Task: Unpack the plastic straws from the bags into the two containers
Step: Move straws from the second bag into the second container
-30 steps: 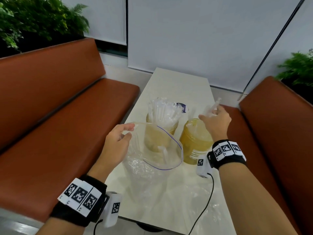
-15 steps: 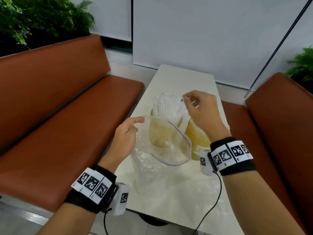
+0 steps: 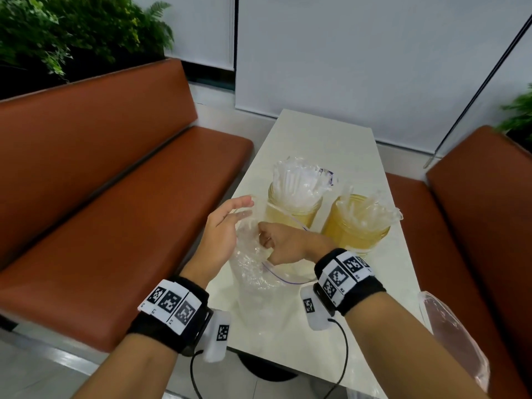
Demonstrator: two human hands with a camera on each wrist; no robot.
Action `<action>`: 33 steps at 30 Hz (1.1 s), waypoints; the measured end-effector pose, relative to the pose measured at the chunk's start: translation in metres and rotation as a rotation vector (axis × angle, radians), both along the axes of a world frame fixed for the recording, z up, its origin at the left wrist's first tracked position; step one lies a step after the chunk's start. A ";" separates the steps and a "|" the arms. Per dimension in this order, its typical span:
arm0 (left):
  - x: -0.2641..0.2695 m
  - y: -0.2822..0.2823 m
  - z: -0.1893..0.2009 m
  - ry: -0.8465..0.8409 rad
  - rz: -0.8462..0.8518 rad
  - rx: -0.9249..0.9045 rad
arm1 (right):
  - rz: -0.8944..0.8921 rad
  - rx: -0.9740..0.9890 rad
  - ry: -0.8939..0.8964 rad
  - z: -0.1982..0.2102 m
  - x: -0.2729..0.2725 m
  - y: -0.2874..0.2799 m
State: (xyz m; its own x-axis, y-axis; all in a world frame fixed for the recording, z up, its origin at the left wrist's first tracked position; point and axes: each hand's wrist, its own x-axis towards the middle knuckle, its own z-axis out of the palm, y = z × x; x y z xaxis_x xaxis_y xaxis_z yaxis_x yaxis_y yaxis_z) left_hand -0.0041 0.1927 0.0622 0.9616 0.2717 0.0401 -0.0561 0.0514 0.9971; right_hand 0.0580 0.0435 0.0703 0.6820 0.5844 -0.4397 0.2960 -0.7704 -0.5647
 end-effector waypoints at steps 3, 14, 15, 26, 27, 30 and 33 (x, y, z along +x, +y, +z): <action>0.000 -0.001 0.000 0.010 -0.006 -0.009 | 0.033 0.051 0.014 -0.002 -0.005 0.001; 0.002 0.000 0.000 0.001 0.018 -0.014 | -0.113 0.374 0.007 0.008 -0.016 0.001; 0.002 0.001 0.000 0.001 0.018 -0.008 | -0.143 0.422 -0.030 0.010 -0.015 0.002; 0.002 0.000 0.005 0.040 -0.005 -0.069 | -0.386 0.885 -0.456 0.059 -0.024 0.017; 0.003 0.000 0.005 0.040 -0.003 -0.060 | -0.386 0.922 -0.488 0.069 -0.024 0.018; 0.004 0.001 0.004 0.032 0.006 -0.048 | -0.412 1.004 -0.546 0.107 -0.024 0.013; 0.004 0.002 0.002 0.017 0.001 -0.044 | -0.484 1.137 -0.570 0.144 -0.021 0.000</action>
